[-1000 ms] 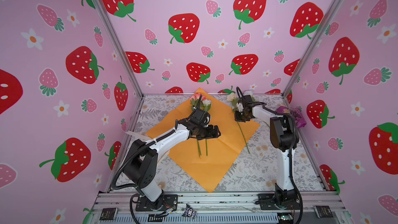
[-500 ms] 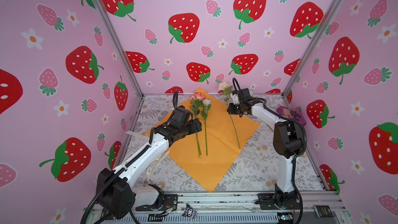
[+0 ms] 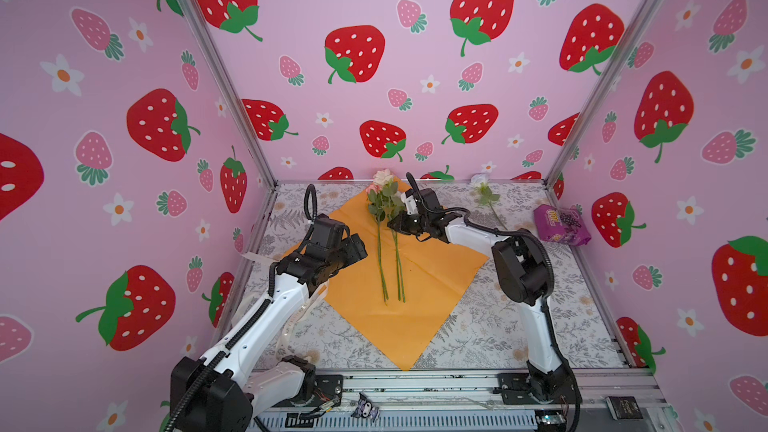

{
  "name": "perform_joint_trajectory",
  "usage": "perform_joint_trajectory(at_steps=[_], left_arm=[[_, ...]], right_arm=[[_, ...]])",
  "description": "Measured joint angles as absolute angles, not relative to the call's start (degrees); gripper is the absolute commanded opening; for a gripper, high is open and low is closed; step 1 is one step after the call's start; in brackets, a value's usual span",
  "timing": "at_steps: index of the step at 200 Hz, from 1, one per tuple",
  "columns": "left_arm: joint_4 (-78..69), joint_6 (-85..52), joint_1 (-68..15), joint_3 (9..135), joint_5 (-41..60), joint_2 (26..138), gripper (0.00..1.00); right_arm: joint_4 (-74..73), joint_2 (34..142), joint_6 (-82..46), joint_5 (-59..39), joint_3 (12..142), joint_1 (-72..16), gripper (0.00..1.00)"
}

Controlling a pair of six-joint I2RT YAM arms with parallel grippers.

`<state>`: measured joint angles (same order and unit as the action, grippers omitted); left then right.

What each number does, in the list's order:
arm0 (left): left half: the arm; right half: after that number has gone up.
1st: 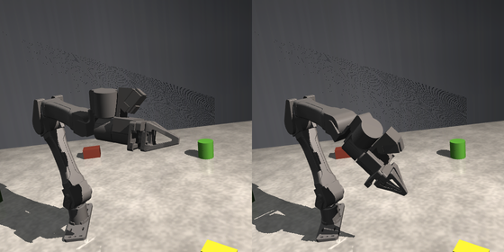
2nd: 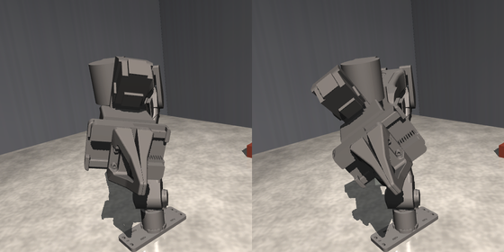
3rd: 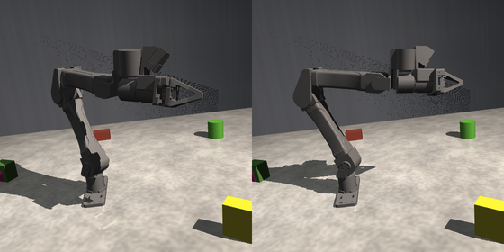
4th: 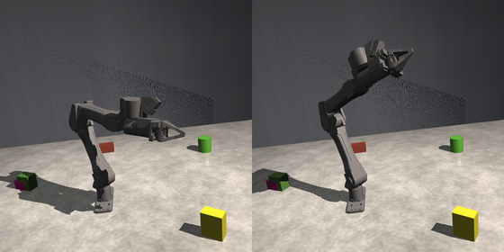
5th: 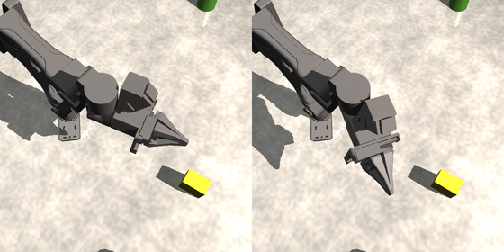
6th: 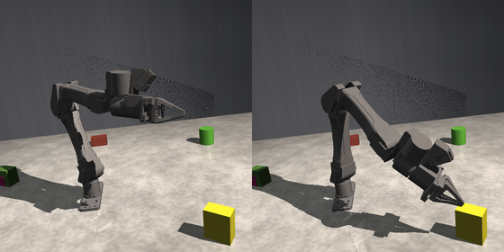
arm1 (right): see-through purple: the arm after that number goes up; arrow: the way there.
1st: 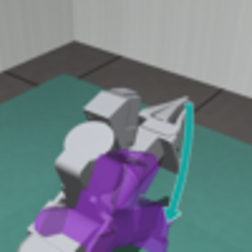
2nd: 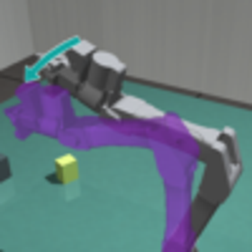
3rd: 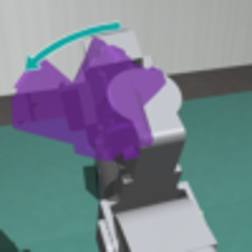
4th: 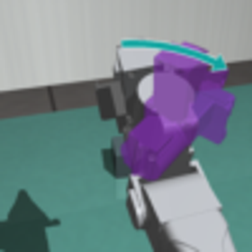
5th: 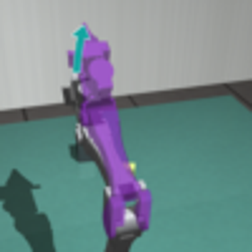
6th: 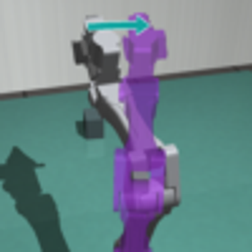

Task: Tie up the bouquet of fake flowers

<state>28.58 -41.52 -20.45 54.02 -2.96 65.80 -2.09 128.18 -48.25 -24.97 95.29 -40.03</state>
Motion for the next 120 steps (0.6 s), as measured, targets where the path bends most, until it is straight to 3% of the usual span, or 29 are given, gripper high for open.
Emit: perform_joint_trajectory(at_steps=[16, 49, 92, 120], left_arm=[[28.6, -41.47, -20.45, 53.91, -2.57, 65.82, 0.91], [28.56, -41.43, -20.45, 53.89, -1.67, 66.15, 0.91], [28.05, -40.07, -20.36, 53.89, 1.85, 67.9, 0.92], [26.59, -39.11, -20.36, 53.95, 5.89, 71.05, 0.92]], right_arm=[[-2.07, 130.26, -49.54, -24.64, 95.59, -40.27, 0.08], [-2.13, 132.38, -51.66, -24.25, 95.68, -40.27, 0.25], [-1.15, 130.39, -50.46, -25.28, 95.55, -39.62, 0.32], [0.08, 122.63, -47.97, -25.36, 90.91, -37.45, 0.33]])
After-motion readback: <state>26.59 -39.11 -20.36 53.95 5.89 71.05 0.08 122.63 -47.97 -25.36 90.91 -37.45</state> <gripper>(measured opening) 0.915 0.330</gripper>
